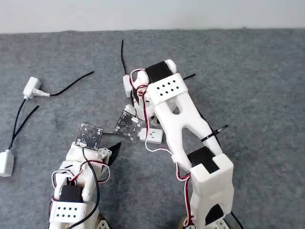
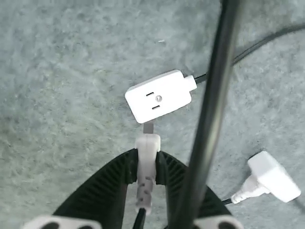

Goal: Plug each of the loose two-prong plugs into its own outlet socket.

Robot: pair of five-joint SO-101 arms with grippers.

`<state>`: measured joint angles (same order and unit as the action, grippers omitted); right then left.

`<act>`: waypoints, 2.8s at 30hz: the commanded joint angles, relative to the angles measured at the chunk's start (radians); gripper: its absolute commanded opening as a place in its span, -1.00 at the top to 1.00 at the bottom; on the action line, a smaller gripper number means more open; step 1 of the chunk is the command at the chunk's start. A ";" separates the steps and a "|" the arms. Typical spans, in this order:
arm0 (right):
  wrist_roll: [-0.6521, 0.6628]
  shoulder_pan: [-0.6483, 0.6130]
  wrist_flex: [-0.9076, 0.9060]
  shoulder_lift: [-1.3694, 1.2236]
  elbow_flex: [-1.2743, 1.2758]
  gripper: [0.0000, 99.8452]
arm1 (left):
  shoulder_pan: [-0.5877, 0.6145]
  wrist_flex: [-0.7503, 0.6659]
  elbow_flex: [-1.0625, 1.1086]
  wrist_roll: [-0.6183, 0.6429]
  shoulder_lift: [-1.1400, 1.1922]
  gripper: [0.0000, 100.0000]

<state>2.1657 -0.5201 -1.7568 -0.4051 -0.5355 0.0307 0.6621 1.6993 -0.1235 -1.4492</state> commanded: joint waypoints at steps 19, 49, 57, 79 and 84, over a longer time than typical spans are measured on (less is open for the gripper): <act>0.327 -0.004 -0.036 -0.068 -0.025 0.98 | 0.005 0.006 -0.010 -0.005 -0.002 0.37; 0.402 -0.073 0.084 -0.174 -0.046 0.98 | 0.006 0.006 -0.010 -0.005 -0.002 0.37; 0.402 -0.074 0.081 -0.176 -0.041 0.98 | 0.006 0.006 -0.010 -0.005 -0.002 0.37; 0.399 -0.041 0.028 -0.165 -0.046 0.98 | 0.006 0.006 -0.010 -0.005 -0.002 0.37; 0.399 -0.041 0.028 -0.165 -0.046 0.98 | 0.006 0.006 -0.010 -0.005 -0.002 0.37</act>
<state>2.5171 -0.5754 -1.7231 -0.5923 -0.5355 0.0307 0.6621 1.6993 -0.1235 -1.4492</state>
